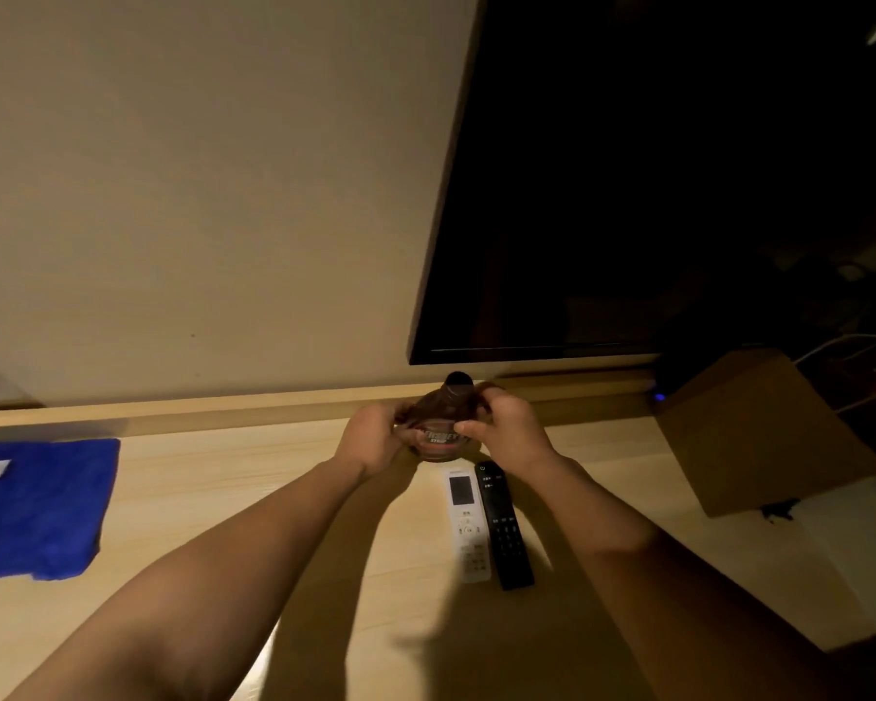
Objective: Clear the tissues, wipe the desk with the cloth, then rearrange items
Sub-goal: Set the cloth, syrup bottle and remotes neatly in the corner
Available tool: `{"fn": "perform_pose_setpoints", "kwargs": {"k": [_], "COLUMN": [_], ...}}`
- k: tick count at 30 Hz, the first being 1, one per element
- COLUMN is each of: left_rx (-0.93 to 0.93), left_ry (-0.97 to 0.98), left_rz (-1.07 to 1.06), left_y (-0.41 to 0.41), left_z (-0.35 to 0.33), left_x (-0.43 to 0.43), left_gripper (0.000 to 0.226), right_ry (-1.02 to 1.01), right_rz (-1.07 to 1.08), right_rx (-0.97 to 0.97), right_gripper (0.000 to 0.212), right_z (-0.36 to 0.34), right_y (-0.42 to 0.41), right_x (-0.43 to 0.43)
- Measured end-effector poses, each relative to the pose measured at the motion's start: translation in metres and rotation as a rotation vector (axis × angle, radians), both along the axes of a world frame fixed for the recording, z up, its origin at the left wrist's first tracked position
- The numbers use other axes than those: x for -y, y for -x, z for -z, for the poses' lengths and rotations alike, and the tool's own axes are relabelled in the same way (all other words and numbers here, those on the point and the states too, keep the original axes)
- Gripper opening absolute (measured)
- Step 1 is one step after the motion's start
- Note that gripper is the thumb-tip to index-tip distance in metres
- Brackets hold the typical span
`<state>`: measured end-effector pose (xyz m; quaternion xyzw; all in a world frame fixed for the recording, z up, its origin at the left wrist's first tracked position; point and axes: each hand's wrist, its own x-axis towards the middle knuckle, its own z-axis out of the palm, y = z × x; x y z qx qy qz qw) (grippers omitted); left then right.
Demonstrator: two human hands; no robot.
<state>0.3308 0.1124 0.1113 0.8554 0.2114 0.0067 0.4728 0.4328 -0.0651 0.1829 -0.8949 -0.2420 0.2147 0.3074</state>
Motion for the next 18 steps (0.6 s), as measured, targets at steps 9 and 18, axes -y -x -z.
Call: {"fn": "perform_pose_setpoints", "kwargs": {"k": [9,18], "left_rx": [-0.077,-0.145], "left_ry": [-0.042,-0.015], "left_rz": [-0.135,-0.258], "left_y": [0.105,0.196], "left_z": [-0.025,-0.026], "left_x": [-0.094,-0.182], "left_gripper": [0.045,0.043], "right_ry": [-0.01,0.004], "right_rz": [-0.186,-0.306], "right_rx": [0.046,0.047], "right_gripper": [0.045,0.037], "right_z": [-0.012,-0.006], "right_y": [0.082,0.154], "right_x": [-0.105,-0.212]}}
